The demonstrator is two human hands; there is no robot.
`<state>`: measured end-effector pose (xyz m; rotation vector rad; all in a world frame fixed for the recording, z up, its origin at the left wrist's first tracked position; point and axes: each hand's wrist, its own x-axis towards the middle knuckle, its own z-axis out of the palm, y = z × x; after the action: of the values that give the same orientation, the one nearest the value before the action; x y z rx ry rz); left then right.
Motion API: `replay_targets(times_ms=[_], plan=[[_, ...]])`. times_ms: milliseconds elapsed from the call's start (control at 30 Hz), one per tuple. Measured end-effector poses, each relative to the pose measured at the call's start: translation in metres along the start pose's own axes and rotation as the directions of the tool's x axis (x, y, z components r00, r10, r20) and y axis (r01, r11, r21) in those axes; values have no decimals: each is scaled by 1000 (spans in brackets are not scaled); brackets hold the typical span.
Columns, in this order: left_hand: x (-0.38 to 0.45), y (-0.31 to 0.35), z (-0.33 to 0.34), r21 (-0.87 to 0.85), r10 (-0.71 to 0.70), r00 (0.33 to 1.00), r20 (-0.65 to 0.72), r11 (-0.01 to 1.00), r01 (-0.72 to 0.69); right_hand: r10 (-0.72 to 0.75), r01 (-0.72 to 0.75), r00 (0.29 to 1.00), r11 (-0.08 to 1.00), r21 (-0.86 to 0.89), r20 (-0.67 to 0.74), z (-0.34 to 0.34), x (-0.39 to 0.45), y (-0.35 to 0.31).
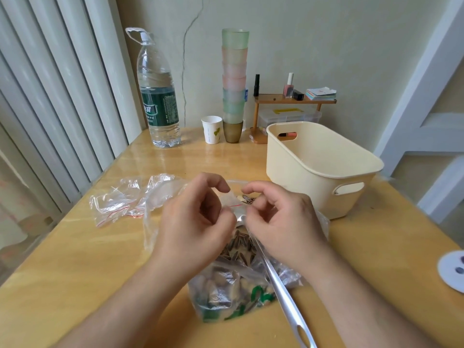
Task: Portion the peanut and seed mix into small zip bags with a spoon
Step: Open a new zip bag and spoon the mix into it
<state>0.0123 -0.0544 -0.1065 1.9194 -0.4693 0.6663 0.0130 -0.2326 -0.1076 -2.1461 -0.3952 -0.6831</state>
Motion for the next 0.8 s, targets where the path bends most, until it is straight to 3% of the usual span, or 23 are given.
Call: replay_targets(times_ms=[67,167,267,367,433,633,800], plan=[[1,1,-3,27,109,993,34,994,-110,40,-41,998,999,36,39,2,-1,-2],[3,1,-8,7,215,949,233,975,-223,207,-260,963,879,400,173,4,1,-10],[3,-4,-10,50,171,911,376,978,-204,312,-384,922,664,642,229,-1,6,-11],[1,-12,-5,89,103,897,431,984,-156,332,-415,906,578,702,263,-2,7,-11],[2,-16,-4,93,85,897,433,986,-139,329,-422,905,597,683,271,-2,7,-9],[10,-20,-14,179,97,911,402,967,-182,263,-345,937,798,495,229,-7,8,-3],[7,-16,-13,173,71,907,415,972,-156,283,-401,912,765,503,297,-8,8,-4]])
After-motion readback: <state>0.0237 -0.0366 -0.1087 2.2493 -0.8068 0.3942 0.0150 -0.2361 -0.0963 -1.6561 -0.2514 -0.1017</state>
